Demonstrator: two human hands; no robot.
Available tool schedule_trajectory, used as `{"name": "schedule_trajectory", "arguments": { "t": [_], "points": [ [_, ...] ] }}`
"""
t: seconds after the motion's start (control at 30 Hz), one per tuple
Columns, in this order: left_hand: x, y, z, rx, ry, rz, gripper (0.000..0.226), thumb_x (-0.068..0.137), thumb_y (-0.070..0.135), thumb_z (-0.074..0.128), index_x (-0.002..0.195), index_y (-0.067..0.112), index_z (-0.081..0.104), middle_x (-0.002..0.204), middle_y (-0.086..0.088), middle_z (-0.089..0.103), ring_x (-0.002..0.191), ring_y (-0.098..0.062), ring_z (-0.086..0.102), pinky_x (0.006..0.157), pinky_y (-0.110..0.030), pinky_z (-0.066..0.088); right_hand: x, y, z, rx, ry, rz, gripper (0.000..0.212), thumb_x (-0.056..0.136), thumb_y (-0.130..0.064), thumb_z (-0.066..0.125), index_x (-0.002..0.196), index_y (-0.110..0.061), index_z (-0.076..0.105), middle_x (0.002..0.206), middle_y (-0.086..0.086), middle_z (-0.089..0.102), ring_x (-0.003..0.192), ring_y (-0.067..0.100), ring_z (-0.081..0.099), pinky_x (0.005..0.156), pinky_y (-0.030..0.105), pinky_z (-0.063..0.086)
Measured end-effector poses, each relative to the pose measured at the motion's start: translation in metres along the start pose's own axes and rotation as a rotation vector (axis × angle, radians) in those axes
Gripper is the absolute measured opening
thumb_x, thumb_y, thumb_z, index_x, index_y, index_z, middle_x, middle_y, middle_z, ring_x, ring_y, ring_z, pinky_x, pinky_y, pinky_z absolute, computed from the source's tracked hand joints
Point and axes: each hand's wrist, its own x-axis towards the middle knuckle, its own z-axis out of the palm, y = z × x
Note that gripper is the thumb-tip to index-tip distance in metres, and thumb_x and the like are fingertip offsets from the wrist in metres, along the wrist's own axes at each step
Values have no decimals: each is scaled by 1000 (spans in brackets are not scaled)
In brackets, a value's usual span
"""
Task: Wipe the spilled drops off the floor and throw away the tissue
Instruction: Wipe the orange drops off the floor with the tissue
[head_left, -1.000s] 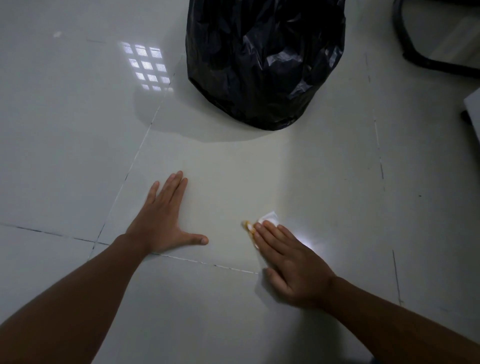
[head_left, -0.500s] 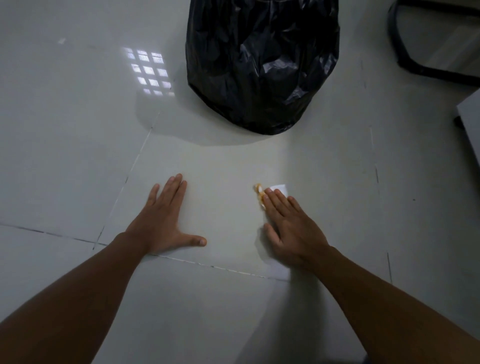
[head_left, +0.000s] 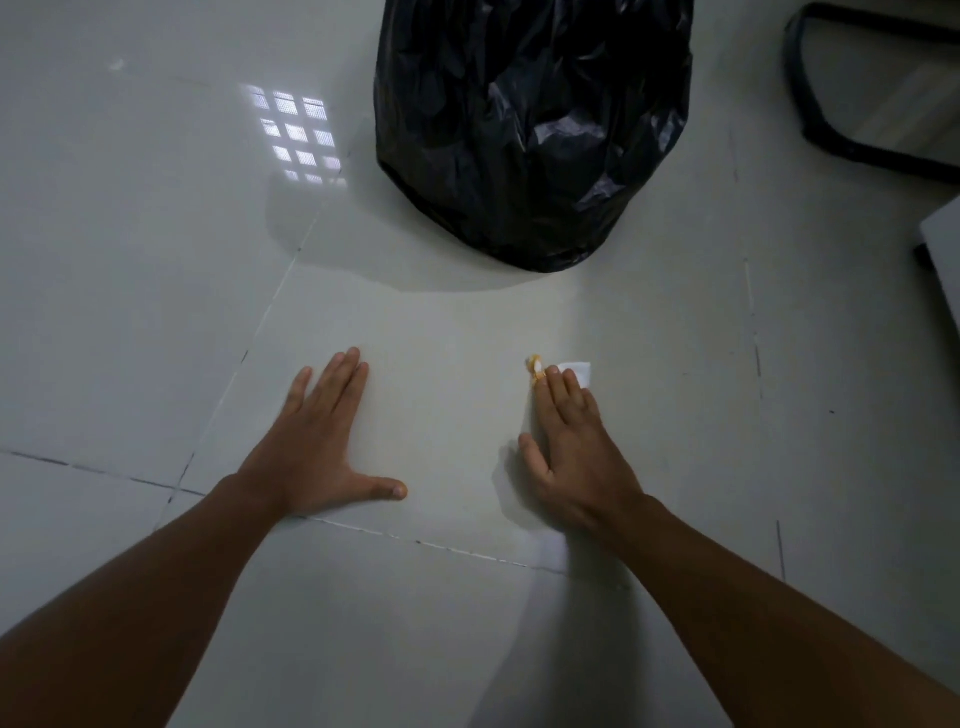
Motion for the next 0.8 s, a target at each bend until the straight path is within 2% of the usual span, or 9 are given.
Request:
{"name": "schedule_trajectory", "arguments": {
  "t": [0.1, 0.23, 0.33, 0.4, 0.5, 0.6, 0.73, 0.8],
  "points": [
    [-1, -1, 2, 10, 8, 3, 150, 54, 104, 41, 158, 5, -2, 169, -8, -10, 155, -15, -16, 126, -48, -3, -3, -3, -2, 29, -26, -72, 72, 99, -37, 38, 157, -8, 5, 163, 2, -8, 152, 18, -8, 123, 33, -4],
    [-2, -1, 1, 6, 0, 4, 150, 54, 104, 40, 158, 6, -4, 169, -7, -13, 154, -15, -16, 126, -47, -3, -11, 9, -4, -138, -106, -262, 65, 98, -37, 37, 154, -5, 25, 163, 12, 19, 152, 23, 14, 123, 37, 12],
    [-1, 0, -1, 0, -7, 9, 150, 53, 104, 38, 158, 6, -3, 168, -8, -13, 154, -16, -16, 126, -46, -6, -15, 23, -9, -180, -41, -172, 61, 101, -38, 31, 152, -5, 33, 160, 13, 29, 149, 24, 26, 118, 44, 27],
    [-1, -1, -1, -1, -5, 9, 150, 53, 105, 37, 158, 6, -3, 168, -8, -13, 154, -16, -17, 126, -45, -8, -16, 28, -12, -180, 3, -66, 64, 101, -43, 26, 155, -8, 23, 163, 10, 21, 151, 22, 18, 121, 43, 22],
    [-1, -1, 0, 1, 6, 14, 150, 53, 106, 33, 158, 6, -3, 168, -8, -13, 154, -16, -18, 125, -44, -10, 1, 22, -15, -77, 25, 58, 69, 102, -48, 24, 157, -11, 7, 166, 8, 7, 153, 18, 3, 124, 34, 3],
    [-1, -2, 3, 6, 22, 20, 149, 54, 105, 34, 158, 5, -1, 168, -9, -11, 155, -16, -15, 126, -45, -7, 30, 1, -13, 2, 58, 136, 72, 103, -49, 28, 157, -5, 7, 165, 13, 7, 153, 22, 1, 121, 31, -3],
    [0, -2, 3, 10, 29, 24, 148, 54, 104, 36, 158, 4, 1, 169, -8, -8, 155, -16, -13, 126, -46, -4, 35, -38, 4, -8, -14, -50, 77, 98, -53, 22, 155, -3, 15, 164, 15, 12, 153, 24, 5, 121, 30, -5],
    [-1, -2, 3, 11, 31, 24, 148, 54, 104, 36, 158, 4, 3, 169, -9, -6, 155, -16, -11, 126, -47, -4, 26, -43, 9, -14, -53, -143, 75, 97, -52, 22, 154, -3, 22, 163, 14, 19, 152, 24, 12, 123, 32, 1]
  ]
}}
